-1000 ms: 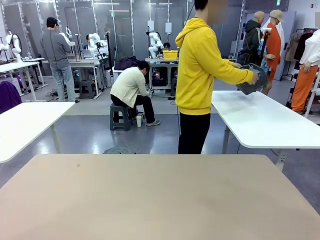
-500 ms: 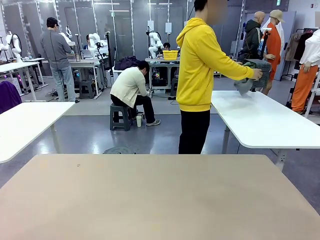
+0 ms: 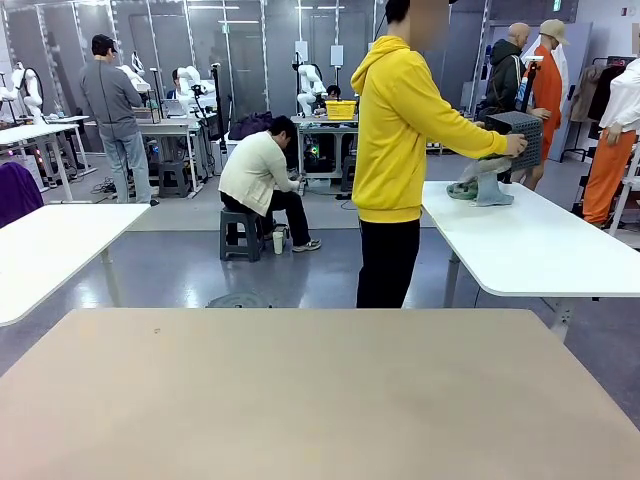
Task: Fold the towels and place them in the basket.
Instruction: When a person lays out a Towel with hook on the table, fold it in half twice.
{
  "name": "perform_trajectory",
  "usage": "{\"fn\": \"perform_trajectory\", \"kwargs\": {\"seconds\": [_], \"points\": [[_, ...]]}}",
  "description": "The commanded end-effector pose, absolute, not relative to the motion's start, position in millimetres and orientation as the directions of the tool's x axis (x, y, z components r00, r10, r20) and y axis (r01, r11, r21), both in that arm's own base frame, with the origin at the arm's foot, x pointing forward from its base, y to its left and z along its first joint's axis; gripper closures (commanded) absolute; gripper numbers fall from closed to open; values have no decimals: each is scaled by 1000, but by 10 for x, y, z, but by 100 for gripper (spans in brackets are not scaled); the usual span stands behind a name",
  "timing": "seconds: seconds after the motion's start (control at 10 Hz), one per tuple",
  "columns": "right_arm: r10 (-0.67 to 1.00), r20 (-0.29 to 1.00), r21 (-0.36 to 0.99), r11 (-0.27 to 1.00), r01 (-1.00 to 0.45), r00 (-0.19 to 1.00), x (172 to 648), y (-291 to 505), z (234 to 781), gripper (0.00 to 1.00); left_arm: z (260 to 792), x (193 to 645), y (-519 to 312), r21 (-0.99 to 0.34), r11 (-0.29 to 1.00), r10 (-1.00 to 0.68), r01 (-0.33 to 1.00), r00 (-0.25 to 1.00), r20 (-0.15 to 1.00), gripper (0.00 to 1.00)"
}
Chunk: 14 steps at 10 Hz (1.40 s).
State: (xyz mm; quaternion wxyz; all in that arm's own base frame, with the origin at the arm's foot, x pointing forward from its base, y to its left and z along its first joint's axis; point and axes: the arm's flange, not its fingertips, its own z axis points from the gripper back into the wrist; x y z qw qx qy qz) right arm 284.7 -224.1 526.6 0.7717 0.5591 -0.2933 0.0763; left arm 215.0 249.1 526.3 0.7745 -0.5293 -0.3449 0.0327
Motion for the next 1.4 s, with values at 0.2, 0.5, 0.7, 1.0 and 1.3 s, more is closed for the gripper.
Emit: {"fn": "perform_trajectory", "kwargs": {"seconds": [0.2,0.5,0.7,1.0,1.3], "points": [[-205,549,812,358,-460,810,2842,-2250,5273,0,5300,2151,2507,-838,434,409,332,756,511,0],[-205,549,812,358,-460,810,2842,-2250,5273,0,5300,2151,2507,-838,434,409,332,756,511,0],[-205,549,812,358,-460,810,2842,-2250,5273,0,5300,2151,2507,-838,434,409,332,756,511,0],[-205,549,812,358,-460,810,2842,-2250,5273,0,5300,2151,2507,-838,434,409,332,756,511,0],[-205,549,812,358,-460,810,2842,-2250,5273,0,5300,2151,2507,-838,434,409,332,756,511,0]]}}
